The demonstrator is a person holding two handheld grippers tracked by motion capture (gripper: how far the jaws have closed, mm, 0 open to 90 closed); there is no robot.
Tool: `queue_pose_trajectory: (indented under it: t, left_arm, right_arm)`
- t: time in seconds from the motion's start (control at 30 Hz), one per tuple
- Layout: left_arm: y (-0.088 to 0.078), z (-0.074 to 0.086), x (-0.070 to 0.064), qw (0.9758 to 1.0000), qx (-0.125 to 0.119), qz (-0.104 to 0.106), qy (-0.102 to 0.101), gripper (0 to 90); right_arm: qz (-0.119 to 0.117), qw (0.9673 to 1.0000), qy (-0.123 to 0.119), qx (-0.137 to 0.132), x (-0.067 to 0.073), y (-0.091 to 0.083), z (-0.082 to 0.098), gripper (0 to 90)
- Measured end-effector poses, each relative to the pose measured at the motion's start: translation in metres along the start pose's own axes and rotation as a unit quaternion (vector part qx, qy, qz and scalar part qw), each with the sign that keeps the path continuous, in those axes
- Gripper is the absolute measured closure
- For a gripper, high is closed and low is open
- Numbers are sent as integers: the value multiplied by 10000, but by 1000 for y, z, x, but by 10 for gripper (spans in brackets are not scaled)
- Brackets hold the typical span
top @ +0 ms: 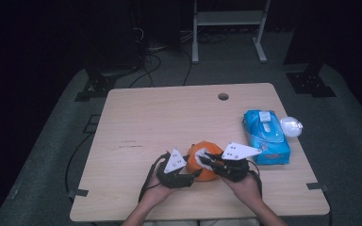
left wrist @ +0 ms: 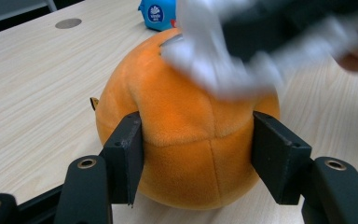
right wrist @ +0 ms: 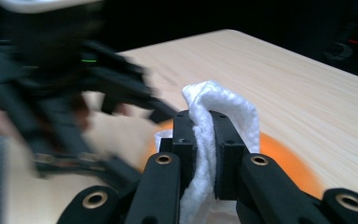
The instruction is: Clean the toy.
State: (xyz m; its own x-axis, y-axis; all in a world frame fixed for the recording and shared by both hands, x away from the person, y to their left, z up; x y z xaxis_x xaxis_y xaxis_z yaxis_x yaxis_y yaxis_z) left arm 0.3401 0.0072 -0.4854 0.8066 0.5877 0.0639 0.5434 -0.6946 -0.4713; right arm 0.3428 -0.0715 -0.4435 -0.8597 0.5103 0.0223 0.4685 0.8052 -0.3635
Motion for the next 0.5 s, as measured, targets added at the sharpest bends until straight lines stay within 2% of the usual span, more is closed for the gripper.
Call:
queue_pose_trajectory:
  t: [0.03,0.1,0.13,0.17,0.2,0.23,0.3,0.37,0.4,0.43,0.5]
  left_arm:
    - [0,0,1,9999,-25,28,-107,380]
    - [1,-1,4,9985,-95,133,-517,273]
    - [2,-2,6,9966,-96,183,-793,218]
    - [3,-2,7,9957,-67,213,-903,179]
    - [5,-2,7,9952,-72,226,-948,179]
    - [5,-2,6,9959,-94,191,-884,209]
    - [4,-3,2,9979,-93,119,-623,295]
    - [3,-3,-4,9998,-47,21,-204,347]
    - [2,-2,-5,10000,-19,-17,-53,363]
    - [2,-2,-5,10000,-18,-19,-5,375]
    - [2,0,-3,10000,-7,10,-32,380]
  right_arm:
    - [124,9999,62,11,-9,-4,2,811]
    - [285,9992,269,78,-25,-10,12,811]
    - [273,9990,333,82,-27,-11,14,811]
    - [223,9989,394,79,-25,-11,17,811]
    - [186,9991,377,84,-21,-10,16,811]
    - [100,9995,297,77,-13,-8,14,811]
    - [-164,9997,150,51,5,-1,7,810]
    - [-355,9993,-30,77,19,6,4,810]
    - [-323,9993,-119,113,20,8,3,810]
    - [-293,9994,-102,140,17,7,3,811]
    - [-150,9998,-30,96,6,3,4,811]
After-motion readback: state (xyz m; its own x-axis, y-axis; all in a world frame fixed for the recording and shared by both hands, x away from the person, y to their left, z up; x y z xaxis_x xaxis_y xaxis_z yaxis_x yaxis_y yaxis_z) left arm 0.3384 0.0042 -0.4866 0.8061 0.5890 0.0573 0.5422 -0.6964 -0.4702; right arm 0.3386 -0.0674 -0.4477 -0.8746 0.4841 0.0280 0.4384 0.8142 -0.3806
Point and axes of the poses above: each handheld gripper's, and its own axes: y roughly forward along the jaws, z roughly out of its underside, x roughly to its left, the point moved 10 cm from there along y, roughly forward along the jaws, and after that the axes turned 3 degrees about -z, right-handed, at the moved point
